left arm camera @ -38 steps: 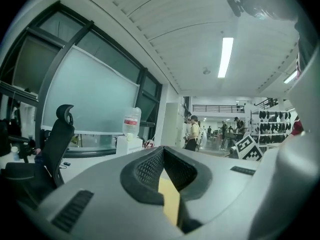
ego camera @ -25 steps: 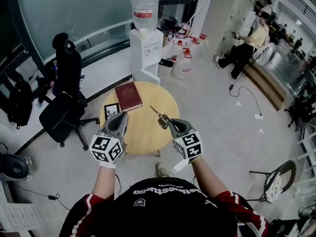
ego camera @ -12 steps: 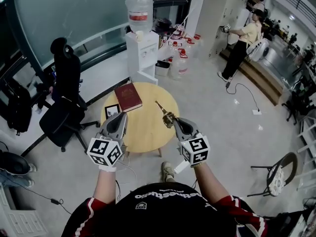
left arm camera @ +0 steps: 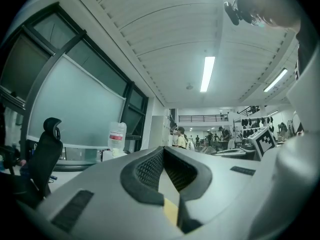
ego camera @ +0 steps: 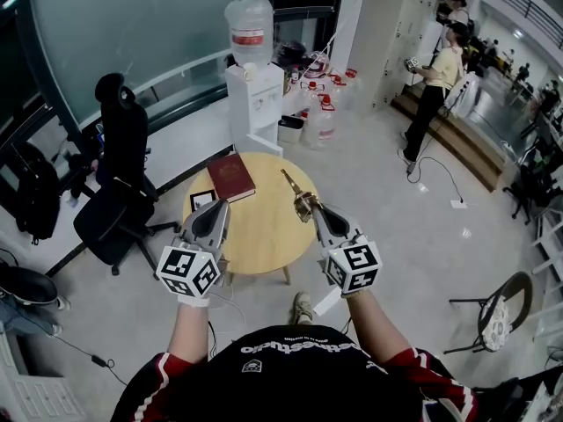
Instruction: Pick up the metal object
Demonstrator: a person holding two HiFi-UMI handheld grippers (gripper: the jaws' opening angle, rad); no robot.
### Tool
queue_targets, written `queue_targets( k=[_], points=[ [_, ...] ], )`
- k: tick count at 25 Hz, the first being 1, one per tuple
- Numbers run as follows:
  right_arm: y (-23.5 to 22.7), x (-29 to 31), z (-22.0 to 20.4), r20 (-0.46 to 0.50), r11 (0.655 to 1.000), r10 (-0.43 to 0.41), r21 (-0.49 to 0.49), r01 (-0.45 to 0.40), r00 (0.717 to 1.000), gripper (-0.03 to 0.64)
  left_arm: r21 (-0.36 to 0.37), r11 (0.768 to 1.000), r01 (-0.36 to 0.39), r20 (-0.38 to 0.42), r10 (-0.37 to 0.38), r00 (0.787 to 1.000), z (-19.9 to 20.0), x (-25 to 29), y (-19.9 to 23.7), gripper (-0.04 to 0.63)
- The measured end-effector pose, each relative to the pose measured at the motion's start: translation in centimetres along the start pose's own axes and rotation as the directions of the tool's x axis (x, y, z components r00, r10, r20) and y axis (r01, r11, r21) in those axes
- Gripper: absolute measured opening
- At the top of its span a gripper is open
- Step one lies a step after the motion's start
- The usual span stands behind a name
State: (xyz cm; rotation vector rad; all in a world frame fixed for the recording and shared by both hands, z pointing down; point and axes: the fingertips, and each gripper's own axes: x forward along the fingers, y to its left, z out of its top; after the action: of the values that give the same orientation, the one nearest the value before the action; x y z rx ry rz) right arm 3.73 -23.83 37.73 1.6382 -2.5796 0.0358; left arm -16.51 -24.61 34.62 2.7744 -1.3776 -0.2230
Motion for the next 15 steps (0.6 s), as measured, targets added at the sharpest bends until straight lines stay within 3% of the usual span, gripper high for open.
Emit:
queue_targets(
  k=[15],
  points=[
    [0.3, -0.9, 1.5, 0.052, 0.999, -0.025, 0.029, 0.023, 0.998, 0.038, 0.008, 1.0, -0.004, 0.023, 0.003, 1.0, 0.8, -1.0, -0.1, 0.017]
  ],
)
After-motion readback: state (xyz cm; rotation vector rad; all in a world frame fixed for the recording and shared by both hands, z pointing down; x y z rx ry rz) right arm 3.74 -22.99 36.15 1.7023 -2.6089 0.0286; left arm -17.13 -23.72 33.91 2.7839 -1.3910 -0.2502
